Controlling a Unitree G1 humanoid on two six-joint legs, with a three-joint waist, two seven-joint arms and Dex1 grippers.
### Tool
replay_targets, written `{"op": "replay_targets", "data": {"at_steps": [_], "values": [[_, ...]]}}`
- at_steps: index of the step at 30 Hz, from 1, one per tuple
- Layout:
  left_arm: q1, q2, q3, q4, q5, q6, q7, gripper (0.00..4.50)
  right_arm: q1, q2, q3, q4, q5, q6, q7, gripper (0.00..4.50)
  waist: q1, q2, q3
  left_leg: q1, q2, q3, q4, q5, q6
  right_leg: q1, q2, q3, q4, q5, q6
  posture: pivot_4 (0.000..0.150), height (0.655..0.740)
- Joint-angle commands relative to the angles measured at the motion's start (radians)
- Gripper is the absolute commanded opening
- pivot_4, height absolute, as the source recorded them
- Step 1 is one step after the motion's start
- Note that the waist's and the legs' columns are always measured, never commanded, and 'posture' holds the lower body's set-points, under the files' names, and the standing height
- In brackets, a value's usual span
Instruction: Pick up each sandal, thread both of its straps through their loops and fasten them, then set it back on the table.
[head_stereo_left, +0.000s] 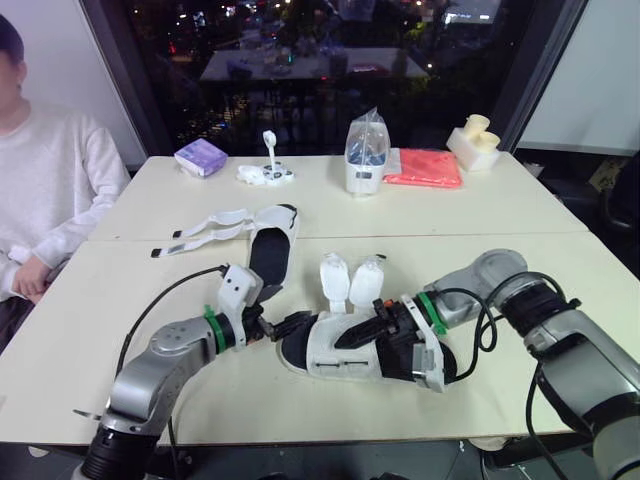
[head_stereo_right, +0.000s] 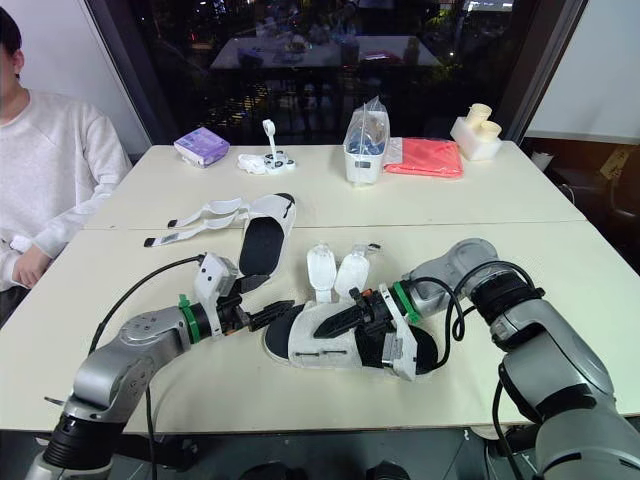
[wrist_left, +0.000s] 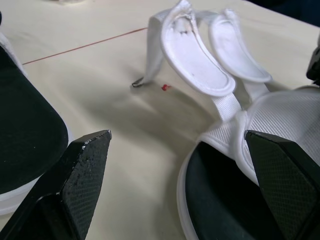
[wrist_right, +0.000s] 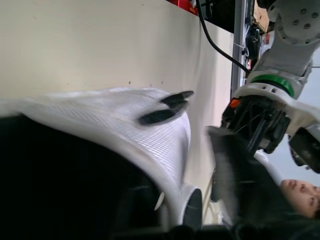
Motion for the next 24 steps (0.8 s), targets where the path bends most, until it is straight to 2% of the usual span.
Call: {"op": "replay_targets", "data": {"at_steps": [1,2,6,8,9,12,13,15,18,22,24], "values": [[-0.010,0.045,-0.041,0.001,0.038,-0.071,-0.070,4.50,-0.048,-0.018,0.001,0.057,0.052,0.003,0.028,4.02,0.000,0.000,0.000,0.000,0.000,0.000,0.000,0.000,0.000,0.000,0.000,0.000,0.000,0.000,0.000,0.150,0.7400],[-0.014,0.055,-0.051,0.017,0.056,-0.098,-0.085,4.50,-0.055,-0.033,0.006,0.079,0.074,0.001,0.060,4.48,0.000,0.000,0.000,0.000,0.000,0.000,0.000,0.000,0.000,0.000,0.000,0.000,0.000,0.000,0.000,0.150,0.7400],[-0.030,0.081,-0.077,0.068,0.104,-0.188,-0.132,4.50,-0.081,-0.092,0.049,0.183,0.247,-0.001,0.239,4.48,0.003,0.000,0.000,0.001,0.000,0.000,0.000,0.000,0.000,0.001,0.000,0.000,-0.001,0.000,0.000,0.150,0.7400],[-0.043,0.096,-0.094,0.103,0.132,-0.246,-0.170,4.50,-0.079,-0.151,0.103,0.229,0.405,0.036,0.413,4.48,0.002,0.000,0.000,0.001,0.000,0.000,0.000,0.000,0.000,0.002,0.000,0.000,-0.001,0.000,0.000,0.150,0.7400],[-0.048,0.102,-0.103,0.121,0.148,-0.275,-0.188,4.50,-0.057,-0.194,0.138,0.202,0.540,0.089,0.526,4.48,0.001,0.000,0.000,0.001,0.000,0.000,0.000,0.000,0.000,0.002,0.000,0.000,-0.001,0.000,0.000,0.150,0.7400],[-0.072,0.110,-0.128,0.175,0.177,-0.354,-0.242,4.50,0.085,-0.354,0.179,-0.122,1.058,0.453,0.906,4.48,0.008,0.000,0.000,0.002,0.000,-0.003,0.001,0.000,0.000,0.006,0.000,-0.002,-0.003,0.000,0.000,0.150,0.7400],[-0.081,0.110,-0.135,0.191,0.181,-0.374,-0.260,4.24,0.125,-0.392,0.158,-0.222,1.180,0.584,0.997,4.50,0.007,0.000,0.000,0.002,0.000,-0.004,0.001,0.000,0.001,0.007,-0.001,-0.002,-0.003,0.000,0.000,0.150,0.7400],[-0.101,0.109,-0.146,0.218,0.190,-0.411,-0.296,3.66,0.179,-0.439,0.090,-0.356,1.323,0.794,1.108,4.50,0.007,0.000,0.000,0.002,0.000,-0.004,0.002,-0.001,0.002,0.007,-0.002,-0.002,-0.003,0.000,0.000,0.150,0.7400],[-0.133,0.100,-0.161,0.268,0.205,-0.464,-0.336,2.22,0.237,-0.463,-0.027,-0.465,1.428,1.031,1.173,4.50,0.006,0.000,0.000,0.002,0.001,-0.004,0.003,-0.002,0.003,0.005,-0.004,-0.002,-0.002,0.001,-0.002,0.150,0.7400],[-0.171,0.083,-0.175,0.326,0.200,-0.489,-0.392,0.17,0.305,-0.437,-0.197,-0.555,1.530,1.321,1.156,4.50,0.011,0.000,0.000,0.000,0.001,-0.004,0.003,-0.002,0.003,0.003,-0.005,-0.002,-0.002,0.002,-0.002,0.150,0.7400],[-0.181,0.090,-0.192,0.342,0.206,-0.491,-0.428,0.07,0.345,-0.427,-0.269,-0.613,1.592,1.490,1.140,4.50,0.013,0.000,0.000,0.000,0.001,-0.004,0.003,-0.003,0.004,0.002,-0.005,-0.002,-0.003,0.002,-0.002,0.150,0.7400]]}}
